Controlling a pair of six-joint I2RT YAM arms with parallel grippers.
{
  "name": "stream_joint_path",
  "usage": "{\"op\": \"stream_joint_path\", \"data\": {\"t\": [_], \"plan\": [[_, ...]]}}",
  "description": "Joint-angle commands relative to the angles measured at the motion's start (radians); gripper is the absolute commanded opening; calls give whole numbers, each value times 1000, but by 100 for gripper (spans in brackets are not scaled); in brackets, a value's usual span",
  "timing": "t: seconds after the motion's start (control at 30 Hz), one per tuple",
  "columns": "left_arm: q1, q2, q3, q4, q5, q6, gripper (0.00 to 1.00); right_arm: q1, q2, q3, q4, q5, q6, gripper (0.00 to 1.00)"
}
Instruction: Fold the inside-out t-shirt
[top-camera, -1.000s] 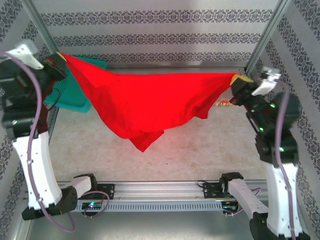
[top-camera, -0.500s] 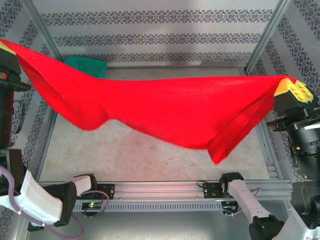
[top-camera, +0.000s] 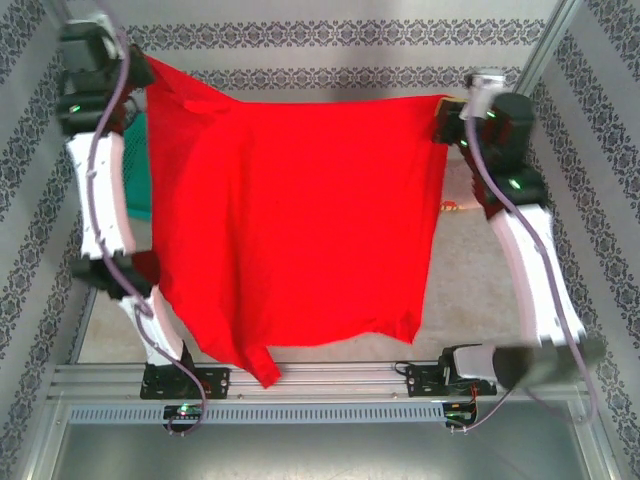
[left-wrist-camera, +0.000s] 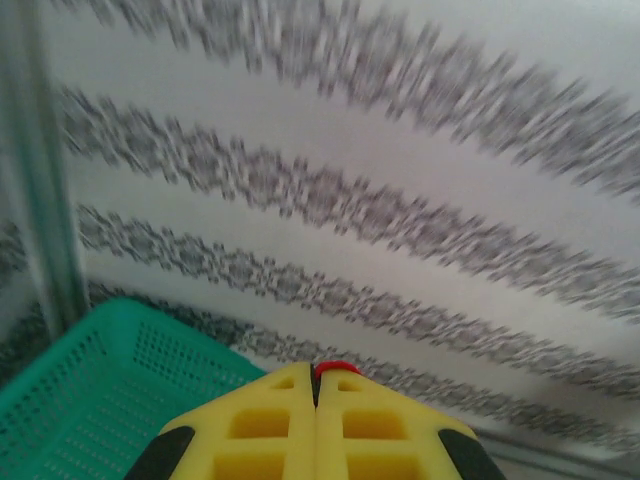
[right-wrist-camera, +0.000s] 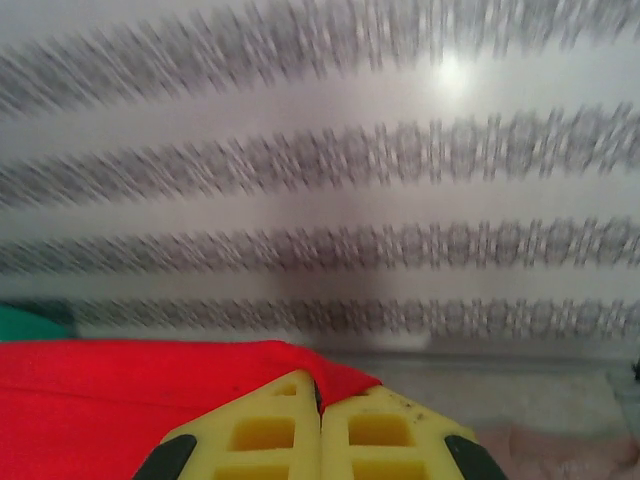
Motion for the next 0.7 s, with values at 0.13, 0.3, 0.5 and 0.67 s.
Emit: {"op": "stream_joint_path", "data": {"t": [0.13,0.3,0.5,0.67], "plan": [[-70,480,284,96,4,36,46,5,548,284,81,137,-51,34],[-72,500,262,63,-20,-3,72,45,616,383,-92,111,-70,46],[-91,243,-12,-96,59,-138,77,203,343,-19,-305,149,43,52],[-210,-280,-869,231,139,-197,81,385,106,-421,-430,191,235,56]]}}
